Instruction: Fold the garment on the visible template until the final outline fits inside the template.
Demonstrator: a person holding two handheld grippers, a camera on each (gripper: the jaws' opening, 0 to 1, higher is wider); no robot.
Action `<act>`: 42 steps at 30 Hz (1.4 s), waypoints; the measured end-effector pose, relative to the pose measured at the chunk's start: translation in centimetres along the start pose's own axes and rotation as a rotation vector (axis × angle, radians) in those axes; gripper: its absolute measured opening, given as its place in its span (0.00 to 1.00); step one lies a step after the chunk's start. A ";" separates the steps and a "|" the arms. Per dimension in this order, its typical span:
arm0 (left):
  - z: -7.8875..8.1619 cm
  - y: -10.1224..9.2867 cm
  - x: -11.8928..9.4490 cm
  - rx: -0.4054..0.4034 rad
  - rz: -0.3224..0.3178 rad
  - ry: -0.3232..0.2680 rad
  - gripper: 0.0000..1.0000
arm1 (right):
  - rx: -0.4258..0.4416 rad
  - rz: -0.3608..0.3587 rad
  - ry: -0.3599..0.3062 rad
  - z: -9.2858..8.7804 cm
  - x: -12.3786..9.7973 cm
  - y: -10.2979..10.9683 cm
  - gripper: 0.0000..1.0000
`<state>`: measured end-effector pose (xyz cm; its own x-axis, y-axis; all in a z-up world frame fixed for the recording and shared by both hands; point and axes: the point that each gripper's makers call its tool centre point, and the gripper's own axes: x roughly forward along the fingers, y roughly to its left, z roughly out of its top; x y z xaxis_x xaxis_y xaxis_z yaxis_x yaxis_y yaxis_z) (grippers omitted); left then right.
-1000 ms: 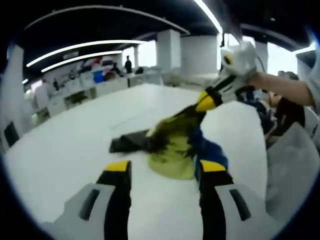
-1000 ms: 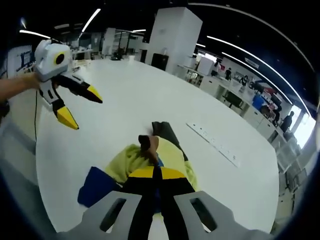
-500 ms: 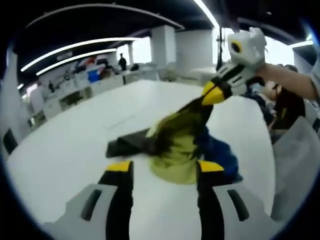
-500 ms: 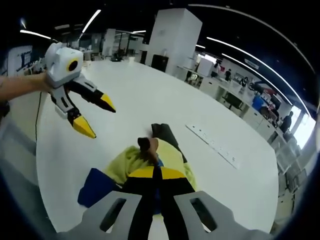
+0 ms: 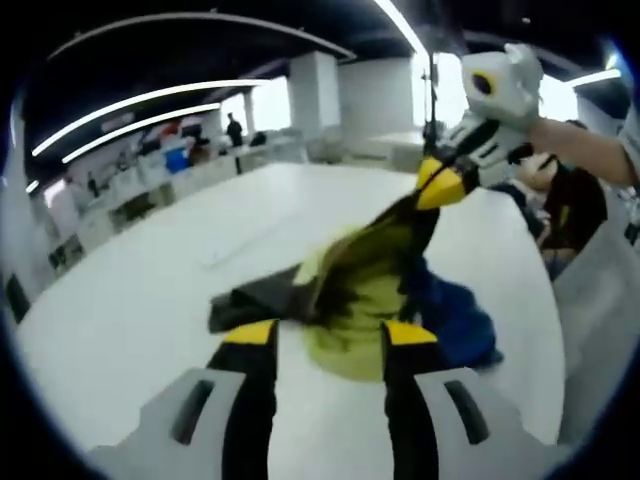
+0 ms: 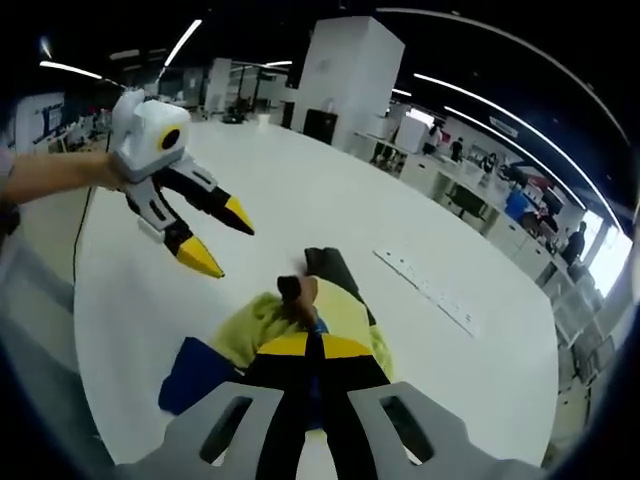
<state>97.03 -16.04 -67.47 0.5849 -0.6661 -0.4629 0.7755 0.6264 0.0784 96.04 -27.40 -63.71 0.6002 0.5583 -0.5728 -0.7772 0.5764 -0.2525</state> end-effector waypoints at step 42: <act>-2.8 1.8 6.5 0.071 -0.008 0.058 0.17 | 0.027 -0.001 -0.020 0.4 -0.3 -0.3 0.02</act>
<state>101.52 -18.10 -72.80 0.5655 -0.6452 -0.5137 0.7963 0.5894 0.1364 96.12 -27.47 -63.11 0.6047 0.5698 -0.5565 -0.7716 0.5924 -0.2318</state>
